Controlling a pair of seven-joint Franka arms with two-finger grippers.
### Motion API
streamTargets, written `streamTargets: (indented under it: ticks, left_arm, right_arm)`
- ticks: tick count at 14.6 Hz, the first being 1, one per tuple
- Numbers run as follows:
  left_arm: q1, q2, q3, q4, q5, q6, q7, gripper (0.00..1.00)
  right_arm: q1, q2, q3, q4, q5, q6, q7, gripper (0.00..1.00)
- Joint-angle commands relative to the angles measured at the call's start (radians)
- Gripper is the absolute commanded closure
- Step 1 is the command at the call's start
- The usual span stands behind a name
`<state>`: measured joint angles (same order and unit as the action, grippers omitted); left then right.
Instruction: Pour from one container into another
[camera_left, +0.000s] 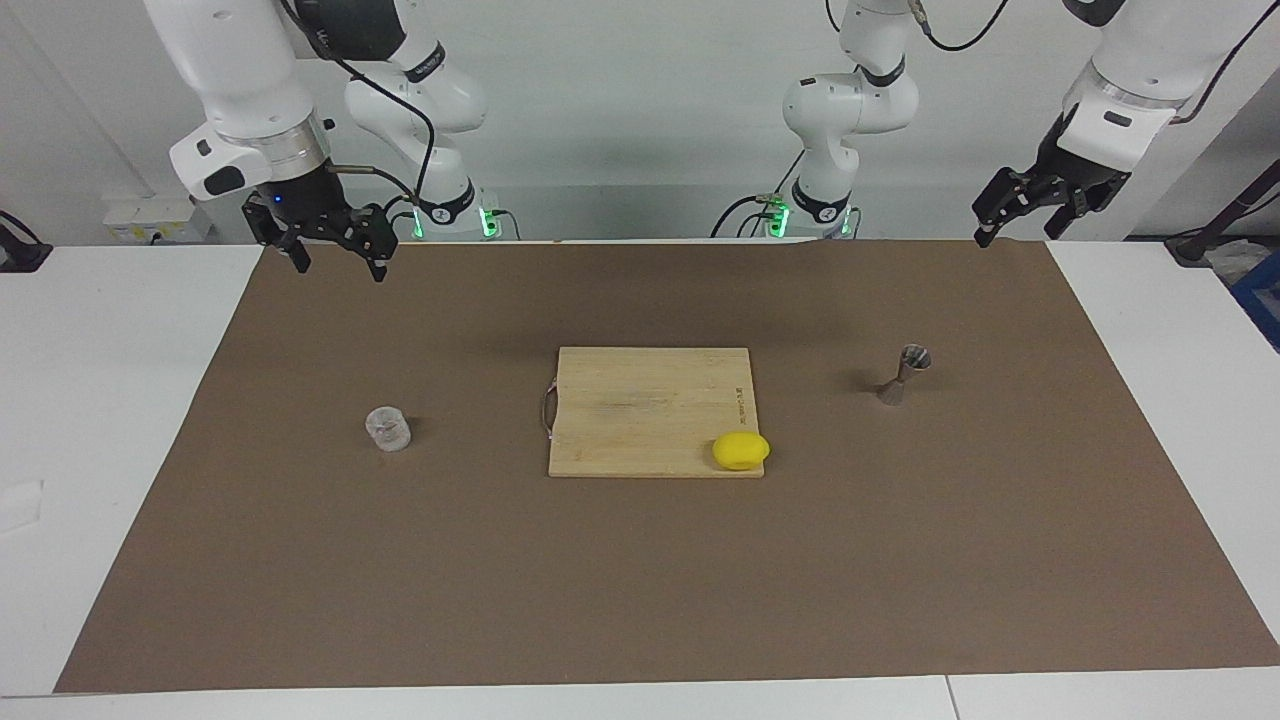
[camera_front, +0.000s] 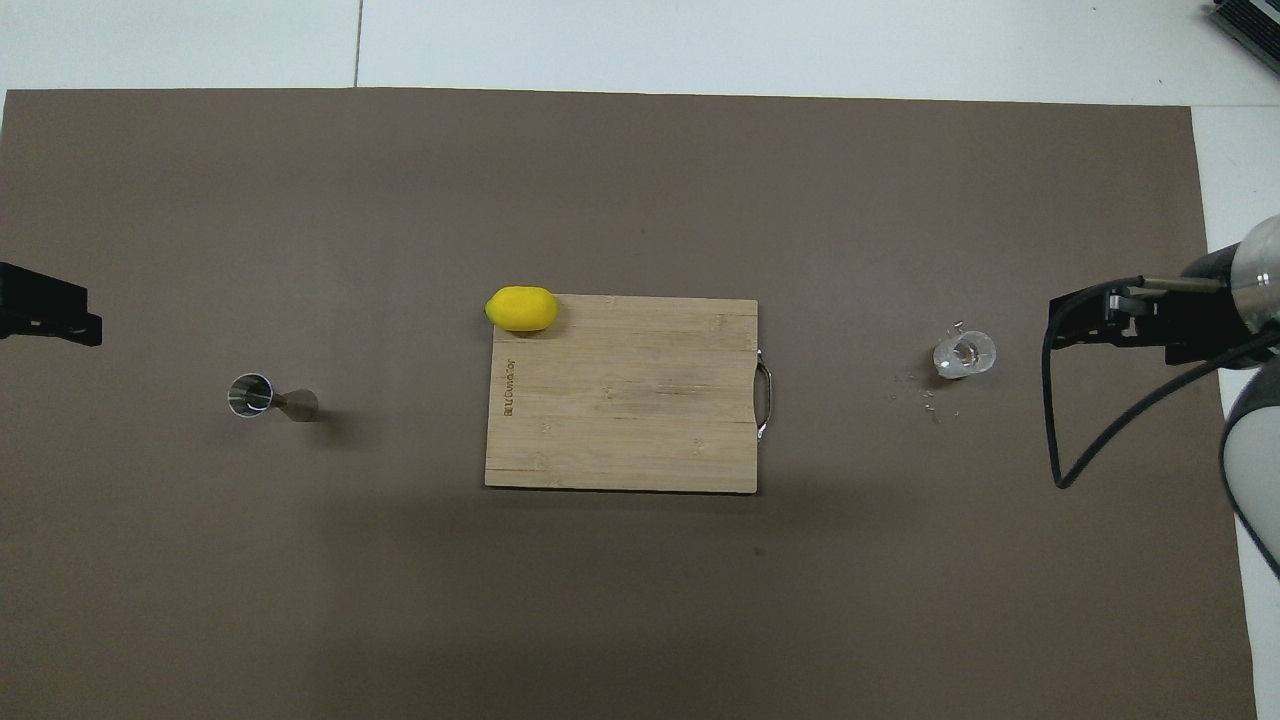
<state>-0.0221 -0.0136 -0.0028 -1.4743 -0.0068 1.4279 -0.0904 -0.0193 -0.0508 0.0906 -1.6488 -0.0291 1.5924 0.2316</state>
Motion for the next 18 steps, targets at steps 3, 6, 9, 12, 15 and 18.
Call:
streamTargets:
  ticks: [3, 6, 9, 12, 15, 18]
  left_arm:
    - [-0.007, -0.023, 0.004, -0.027, 0.019, 0.023, 0.0, 0.0]
    - [-0.007, -0.023, 0.004, -0.027, 0.018, 0.046, -0.002, 0.0]
    - [-0.018, -0.023, 0.001, -0.043, 0.018, 0.113, 0.0, 0.0]
    - [-0.021, -0.026, -0.005, -0.061, 0.018, 0.163, 0.003, 0.0]
    - [-0.021, -0.029, -0.006, -0.066, 0.016, 0.163, 0.004, 0.0]
    - [-0.022, -0.037, -0.006, -0.099, 0.013, 0.213, 0.003, 0.0]
  right_arm:
    - [-0.011, -0.023, 0.003, -0.022, 0.008, -0.008, -0.012, 0.0]
    - [-0.013, -0.021, 0.003, -0.02, 0.008, 0.003, -0.014, 0.0]
    - [-0.013, -0.021, 0.004, -0.017, 0.006, 0.001, -0.014, 0.0]
    - [-0.013, -0.021, 0.004, -0.017, 0.008, -0.002, -0.012, 0.0]
    - [-0.011, -0.024, 0.006, -0.017, 0.008, -0.003, -0.014, 0.0]
    - [-0.013, -0.027, 0.004, -0.017, 0.008, -0.003, -0.014, 0.0]
